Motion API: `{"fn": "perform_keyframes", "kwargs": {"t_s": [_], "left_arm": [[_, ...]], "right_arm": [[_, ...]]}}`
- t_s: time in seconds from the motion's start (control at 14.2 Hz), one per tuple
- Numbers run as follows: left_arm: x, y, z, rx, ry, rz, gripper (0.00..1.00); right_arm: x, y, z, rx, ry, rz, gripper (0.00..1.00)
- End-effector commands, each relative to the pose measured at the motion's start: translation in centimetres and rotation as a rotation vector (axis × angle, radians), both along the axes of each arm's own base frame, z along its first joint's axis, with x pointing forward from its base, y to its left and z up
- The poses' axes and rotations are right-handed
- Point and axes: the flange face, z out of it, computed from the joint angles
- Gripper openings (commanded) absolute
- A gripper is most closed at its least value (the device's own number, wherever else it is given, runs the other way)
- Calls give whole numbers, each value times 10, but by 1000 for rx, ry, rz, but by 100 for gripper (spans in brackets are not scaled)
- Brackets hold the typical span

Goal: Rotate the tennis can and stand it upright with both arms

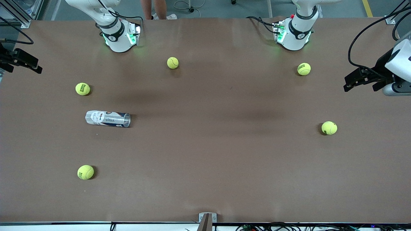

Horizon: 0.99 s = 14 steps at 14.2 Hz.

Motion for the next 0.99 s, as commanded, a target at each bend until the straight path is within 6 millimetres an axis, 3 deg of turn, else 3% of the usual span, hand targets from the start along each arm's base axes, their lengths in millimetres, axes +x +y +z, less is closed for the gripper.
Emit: {"fn": "perform_keyframes", "kwargs": {"t_s": [0.0, 0.63, 0.92], "left_arm": [[-1, 0, 4, 49, -2, -15, 100], [-1, 2, 8, 41, -11, 2, 100], [-2, 3, 11, 23, -14, 4, 100]], "right_arm": [[-8, -2, 2, 37, -18, 37, 100], [-9, -2, 10, 29, -20, 29, 100], [5, -10, 1, 14, -22, 21, 100]]}}
